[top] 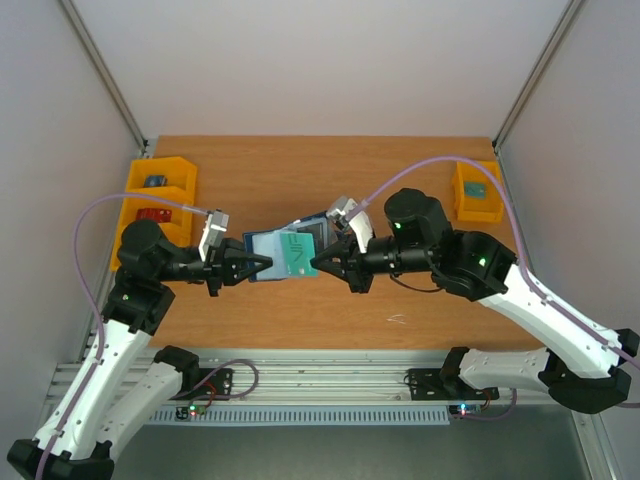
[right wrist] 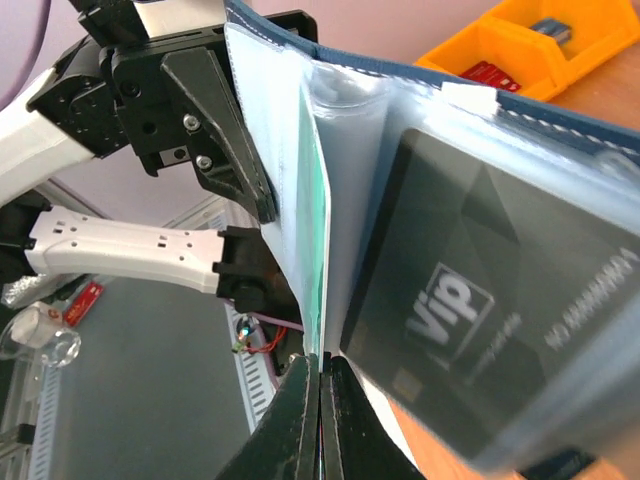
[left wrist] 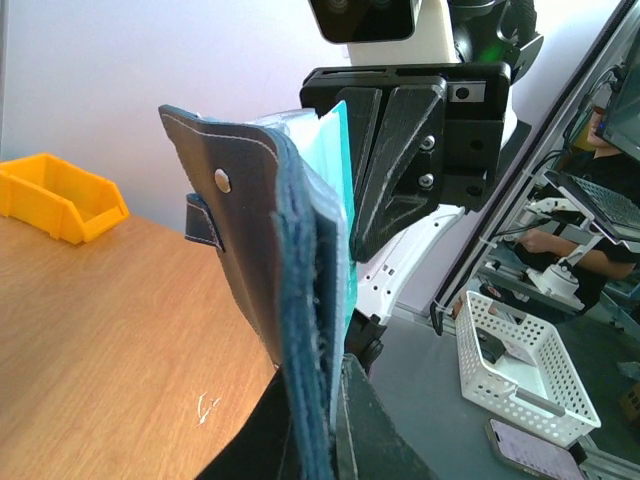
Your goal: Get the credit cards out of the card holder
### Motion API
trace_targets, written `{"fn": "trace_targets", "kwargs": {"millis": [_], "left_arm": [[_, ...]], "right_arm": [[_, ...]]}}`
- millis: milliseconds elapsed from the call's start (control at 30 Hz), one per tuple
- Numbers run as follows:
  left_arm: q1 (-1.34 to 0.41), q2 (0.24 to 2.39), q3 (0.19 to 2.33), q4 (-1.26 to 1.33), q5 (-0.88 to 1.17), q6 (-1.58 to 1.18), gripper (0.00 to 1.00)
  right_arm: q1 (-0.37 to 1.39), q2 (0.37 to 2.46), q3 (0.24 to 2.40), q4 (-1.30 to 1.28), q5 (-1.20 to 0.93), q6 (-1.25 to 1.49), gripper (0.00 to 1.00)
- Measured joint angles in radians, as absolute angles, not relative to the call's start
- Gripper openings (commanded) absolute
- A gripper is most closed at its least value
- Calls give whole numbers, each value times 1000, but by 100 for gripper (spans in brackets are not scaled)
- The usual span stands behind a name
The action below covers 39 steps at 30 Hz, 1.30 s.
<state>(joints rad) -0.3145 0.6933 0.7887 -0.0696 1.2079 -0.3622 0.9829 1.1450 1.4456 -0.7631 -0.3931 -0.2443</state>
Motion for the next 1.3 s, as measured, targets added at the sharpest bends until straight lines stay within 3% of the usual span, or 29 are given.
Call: {"fn": "trace_targets", "kwargs": {"millis": [633, 1000, 1300], "left_arm": [[-315, 693, 789, -125, 1134, -308, 0], [-315, 686, 789, -170, 1052, -279, 0], [-315, 686, 786, -177, 987, -280, 0]], "right_arm": [[949, 1069, 1443, -871, -299, -245, 1], [921, 998, 1460, -953, -140, -242, 1], [621, 973, 1536, -1010, 59, -66, 1]]}}
